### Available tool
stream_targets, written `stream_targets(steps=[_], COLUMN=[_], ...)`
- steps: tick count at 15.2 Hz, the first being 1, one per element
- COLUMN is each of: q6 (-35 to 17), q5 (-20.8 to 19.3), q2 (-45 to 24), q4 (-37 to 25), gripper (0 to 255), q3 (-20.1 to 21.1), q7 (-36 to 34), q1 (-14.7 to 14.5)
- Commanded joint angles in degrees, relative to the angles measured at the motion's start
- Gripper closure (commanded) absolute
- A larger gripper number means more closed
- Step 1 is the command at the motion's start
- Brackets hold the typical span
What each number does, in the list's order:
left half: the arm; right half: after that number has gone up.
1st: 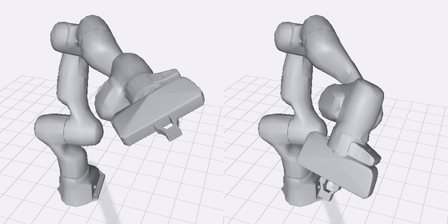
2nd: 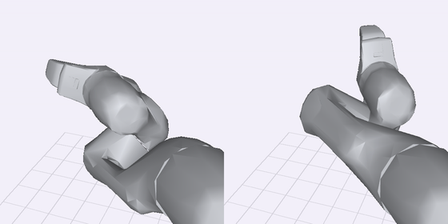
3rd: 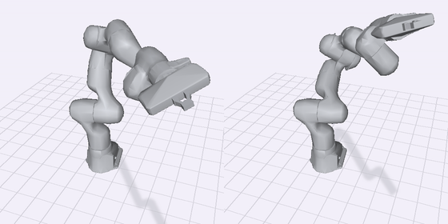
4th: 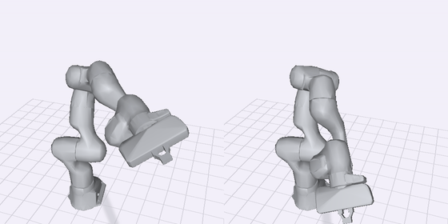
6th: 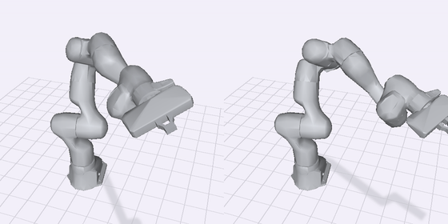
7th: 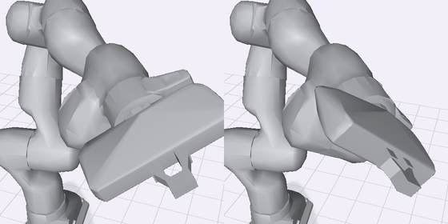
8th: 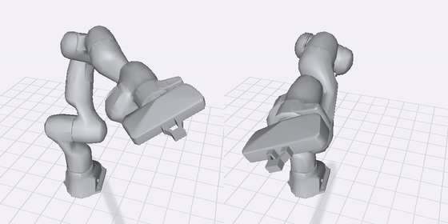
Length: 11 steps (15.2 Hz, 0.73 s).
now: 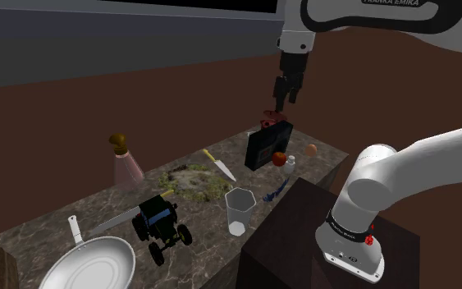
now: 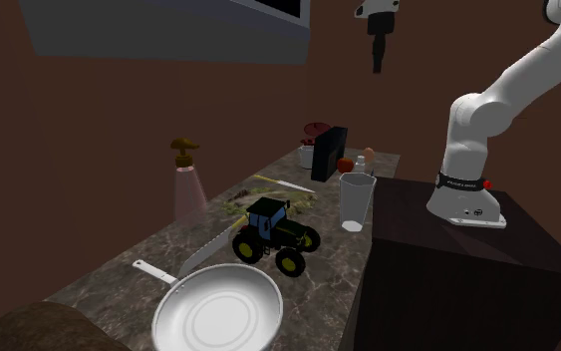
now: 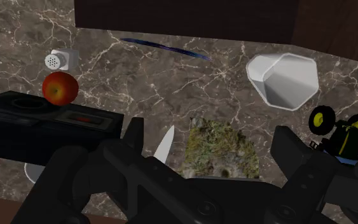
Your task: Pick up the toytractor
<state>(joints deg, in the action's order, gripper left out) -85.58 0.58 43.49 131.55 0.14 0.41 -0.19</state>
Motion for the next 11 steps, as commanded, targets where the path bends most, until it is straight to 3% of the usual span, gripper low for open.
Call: stream_targets(steps=[1,11], q6=[0.0,-16.5], q5=[0.0,5.8], q2=[0.0,-4.6], q4=[0.0,8.9], gripper=[0,0], q3=[0.0,10.1], q7=[0.0,-9.0], q1=[0.0,-3.9])
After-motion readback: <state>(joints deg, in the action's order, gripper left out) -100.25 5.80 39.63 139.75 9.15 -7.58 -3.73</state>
